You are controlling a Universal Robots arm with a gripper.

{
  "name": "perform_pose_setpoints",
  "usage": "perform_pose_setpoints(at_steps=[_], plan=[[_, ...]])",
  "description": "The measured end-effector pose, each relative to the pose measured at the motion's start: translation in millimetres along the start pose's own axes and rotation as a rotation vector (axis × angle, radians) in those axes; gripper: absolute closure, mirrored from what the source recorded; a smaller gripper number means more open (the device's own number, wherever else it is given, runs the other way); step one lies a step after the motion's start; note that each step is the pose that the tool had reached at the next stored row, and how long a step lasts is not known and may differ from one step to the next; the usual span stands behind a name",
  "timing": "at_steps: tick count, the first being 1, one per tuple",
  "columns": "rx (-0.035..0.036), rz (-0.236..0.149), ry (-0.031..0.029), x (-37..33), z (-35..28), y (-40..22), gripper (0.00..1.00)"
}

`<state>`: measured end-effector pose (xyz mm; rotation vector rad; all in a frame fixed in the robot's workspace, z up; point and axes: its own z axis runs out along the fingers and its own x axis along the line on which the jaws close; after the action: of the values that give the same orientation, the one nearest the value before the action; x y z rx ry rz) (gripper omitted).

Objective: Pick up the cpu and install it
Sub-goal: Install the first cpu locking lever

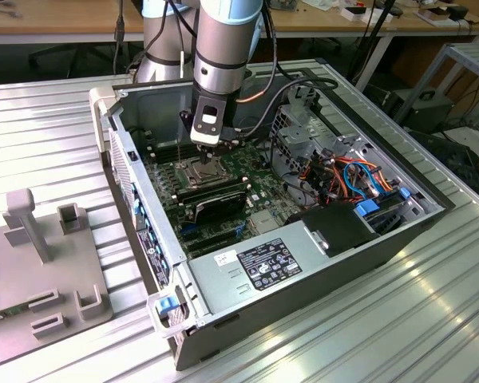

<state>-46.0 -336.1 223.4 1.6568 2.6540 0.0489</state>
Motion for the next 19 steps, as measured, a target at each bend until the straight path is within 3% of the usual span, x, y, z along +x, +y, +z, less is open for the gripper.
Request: perform_pose_setpoints(at_steps=[13,19], plan=[[0.0001,-0.024,0.0008,0.0,0.0,0.0,0.89],[0.0007,-0.101,0.0033,0.0,0.0,0.0,0.89]])
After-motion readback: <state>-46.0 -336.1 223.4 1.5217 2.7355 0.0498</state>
